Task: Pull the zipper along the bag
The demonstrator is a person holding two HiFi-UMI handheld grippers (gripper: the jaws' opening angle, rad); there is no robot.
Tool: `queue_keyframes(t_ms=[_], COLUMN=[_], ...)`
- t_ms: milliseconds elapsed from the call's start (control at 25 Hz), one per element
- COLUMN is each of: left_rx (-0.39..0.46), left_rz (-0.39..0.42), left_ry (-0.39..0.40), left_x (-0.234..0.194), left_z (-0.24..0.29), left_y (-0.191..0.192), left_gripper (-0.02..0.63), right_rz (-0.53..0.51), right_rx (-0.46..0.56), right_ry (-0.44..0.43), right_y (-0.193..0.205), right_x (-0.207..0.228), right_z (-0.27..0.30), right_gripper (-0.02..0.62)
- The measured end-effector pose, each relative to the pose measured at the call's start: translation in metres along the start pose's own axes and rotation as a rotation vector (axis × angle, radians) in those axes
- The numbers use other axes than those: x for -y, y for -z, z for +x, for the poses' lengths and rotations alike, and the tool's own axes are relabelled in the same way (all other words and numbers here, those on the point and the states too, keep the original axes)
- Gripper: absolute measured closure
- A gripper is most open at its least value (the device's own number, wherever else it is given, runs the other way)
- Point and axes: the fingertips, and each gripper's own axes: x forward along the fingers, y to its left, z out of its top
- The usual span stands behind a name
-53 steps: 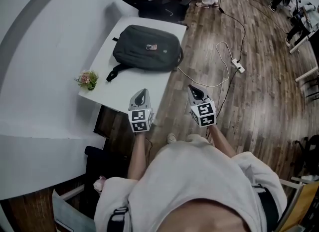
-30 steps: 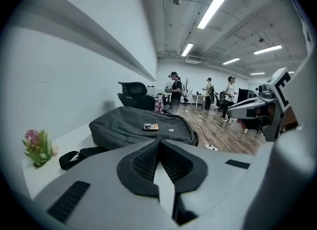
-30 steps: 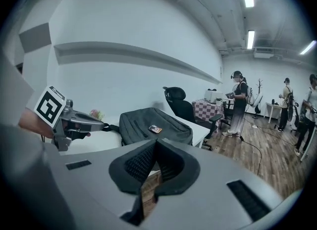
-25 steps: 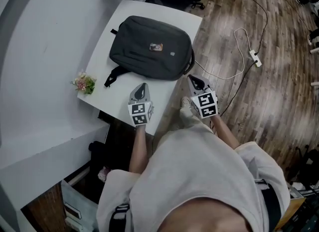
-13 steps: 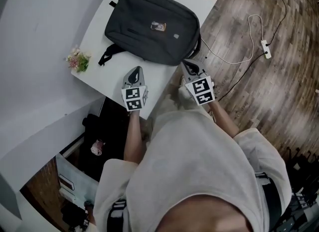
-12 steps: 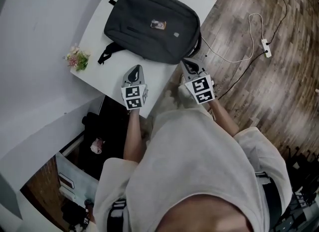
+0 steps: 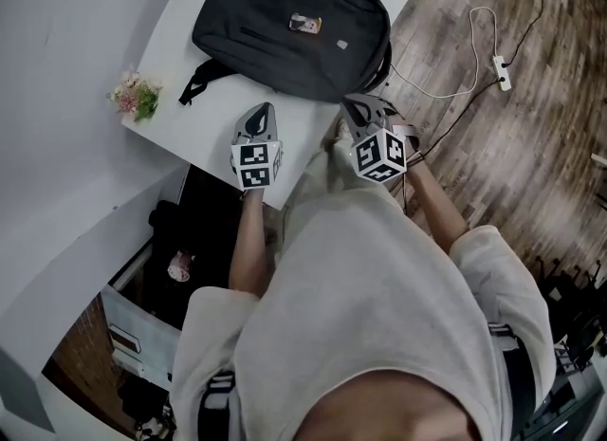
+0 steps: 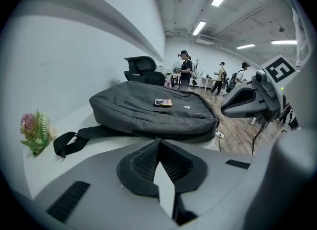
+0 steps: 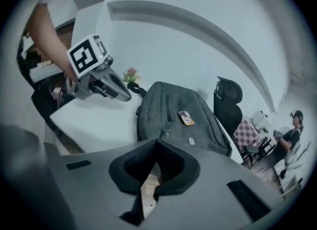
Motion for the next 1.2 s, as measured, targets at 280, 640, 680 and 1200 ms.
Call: queue_keyframes(t_ms=[280,640,680,1200], left_rx=[-0.007,-0.064,-0.072,-0.098], left_rz=[-0.004,0.009,0.015,0.057], left_ry=[0.052,0.125,0.127,0.065], left_x=[-0.001,0.007,0.008,0.0], left_z=[0.01,0.033,0.037,0.07], left_y=[0.009,0.024,0.026,0.025], left_gripper=[0.58,0.513,0.507,0.492], right_rz=[-0.272,-0.318,-0.315,-0.299], right_rx=[-0.105,-0.184,-0.183,-0.183], right_ry=[-0.061,-0.098,-0.097,-0.088], right_y=[0.008,0.023,0.024,0.023], right_x=[-0.014,-0.015,-0.015,-0.01], right_z=[0.015,0.036,0.036,0.036], right_gripper=[0.488,0.413,0.42,0.449])
